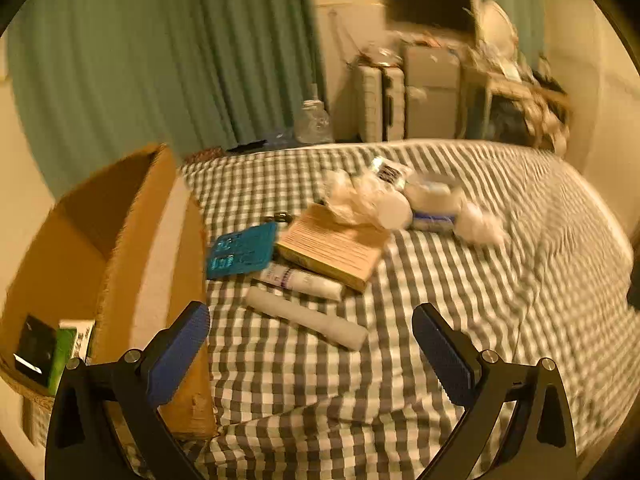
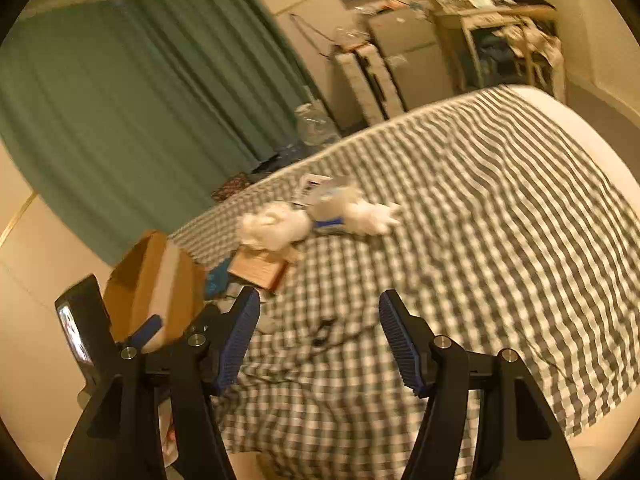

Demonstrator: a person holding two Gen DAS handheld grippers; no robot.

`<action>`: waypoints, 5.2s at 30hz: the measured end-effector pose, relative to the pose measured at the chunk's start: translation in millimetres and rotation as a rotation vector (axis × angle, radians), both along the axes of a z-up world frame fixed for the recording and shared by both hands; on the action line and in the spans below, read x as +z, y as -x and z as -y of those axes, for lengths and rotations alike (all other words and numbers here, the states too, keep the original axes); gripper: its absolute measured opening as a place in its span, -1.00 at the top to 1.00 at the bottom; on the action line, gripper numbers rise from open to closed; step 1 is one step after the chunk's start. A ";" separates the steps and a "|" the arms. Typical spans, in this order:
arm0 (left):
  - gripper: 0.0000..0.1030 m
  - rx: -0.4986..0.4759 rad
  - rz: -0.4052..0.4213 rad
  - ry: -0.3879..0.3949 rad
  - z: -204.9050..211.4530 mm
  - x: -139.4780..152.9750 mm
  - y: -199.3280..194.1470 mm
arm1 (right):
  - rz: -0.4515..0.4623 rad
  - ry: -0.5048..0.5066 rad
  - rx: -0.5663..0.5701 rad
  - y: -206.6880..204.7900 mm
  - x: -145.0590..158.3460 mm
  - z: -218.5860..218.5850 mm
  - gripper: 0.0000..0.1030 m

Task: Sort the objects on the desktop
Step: 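Move both grippers back over the items on the bed, then grasp the white tube with the left gripper and lift it, then carry the white tube into the cardboard box and open the left gripper, then grasp white cotton pad with left gripper while right gripper grasps white deodorant stick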

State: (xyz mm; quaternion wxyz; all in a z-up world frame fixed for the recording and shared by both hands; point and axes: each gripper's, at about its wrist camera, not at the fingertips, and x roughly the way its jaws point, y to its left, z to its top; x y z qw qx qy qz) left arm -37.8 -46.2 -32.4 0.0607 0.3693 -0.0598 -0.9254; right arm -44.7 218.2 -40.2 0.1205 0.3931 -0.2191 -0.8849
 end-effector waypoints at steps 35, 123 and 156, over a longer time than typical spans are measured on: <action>-1.00 0.188 0.236 -0.459 63.6 -73.5 40.1 | 0.021 -0.248 0.183 18.4 -45.4 55.6 -0.21; 0.76 0.165 -0.010 -0.366 265.3 65.6 -70.2 | -0.199 -0.059 0.700 15.7 70.6 355.8 0.83; -1.00 0.086 0.058 -0.345 69.1 13.5 -27.3 | -0.206 -0.252 0.090 10.8 4.8 40.8 -0.28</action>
